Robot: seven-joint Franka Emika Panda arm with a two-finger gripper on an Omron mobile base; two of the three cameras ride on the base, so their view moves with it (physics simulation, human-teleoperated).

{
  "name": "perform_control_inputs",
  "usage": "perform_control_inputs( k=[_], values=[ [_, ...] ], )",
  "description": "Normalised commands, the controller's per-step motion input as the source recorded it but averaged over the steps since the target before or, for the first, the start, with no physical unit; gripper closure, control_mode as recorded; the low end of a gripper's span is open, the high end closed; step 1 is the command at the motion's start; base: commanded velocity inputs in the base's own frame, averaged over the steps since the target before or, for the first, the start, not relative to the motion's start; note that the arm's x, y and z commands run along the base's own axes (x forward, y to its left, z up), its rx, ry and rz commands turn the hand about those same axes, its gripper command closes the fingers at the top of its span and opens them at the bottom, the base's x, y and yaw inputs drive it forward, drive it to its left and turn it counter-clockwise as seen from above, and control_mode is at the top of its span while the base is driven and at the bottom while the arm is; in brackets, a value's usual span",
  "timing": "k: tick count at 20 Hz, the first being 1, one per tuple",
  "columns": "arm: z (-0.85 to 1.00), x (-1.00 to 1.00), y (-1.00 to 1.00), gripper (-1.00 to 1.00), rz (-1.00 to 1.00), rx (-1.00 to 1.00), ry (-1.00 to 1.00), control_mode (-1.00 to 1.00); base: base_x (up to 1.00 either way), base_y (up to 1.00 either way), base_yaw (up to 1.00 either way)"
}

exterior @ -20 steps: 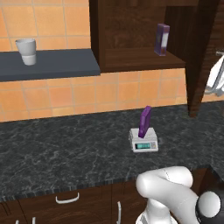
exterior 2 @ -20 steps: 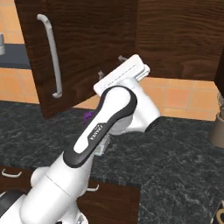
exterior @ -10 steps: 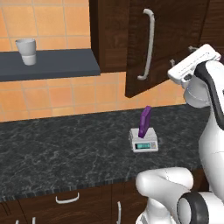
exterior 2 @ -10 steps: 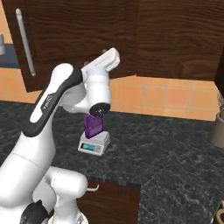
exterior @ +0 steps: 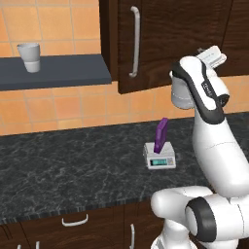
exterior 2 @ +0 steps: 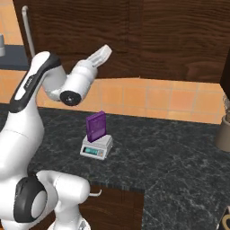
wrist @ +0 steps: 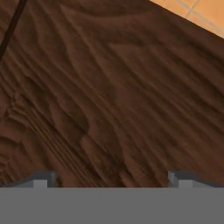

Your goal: Pick the cereal and place it on the digital scale for weighing, and close the cabinet.

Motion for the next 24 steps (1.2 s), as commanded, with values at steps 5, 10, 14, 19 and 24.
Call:
perform_control_inputs(
  k=[5,10,14,19,24],
  values=[
    [0.0,0.63,-0.22,-1.0,-0.15,0.0,0.02,-1.0,0.0,0.0,0.0],
    [0.0,0.39,-0.36,-1.0,-0.08,0.01,0.0,-1.0,0.0,0.0,0.0],
    [0.0,0.24,-0.25,-1.0,-0.07,0.0,0.0,-1.0,0.0,0.0,0.0],
    [-0.05,0.11,-0.21,-1.0,-0.05,0.0,0.0,-1.0,0.0,0.0,0.0],
    [0.0,-0.1,-0.26,-1.0,-0.04,0.02,0.02,-1.0,0.0,0.0,0.0]
  ],
)
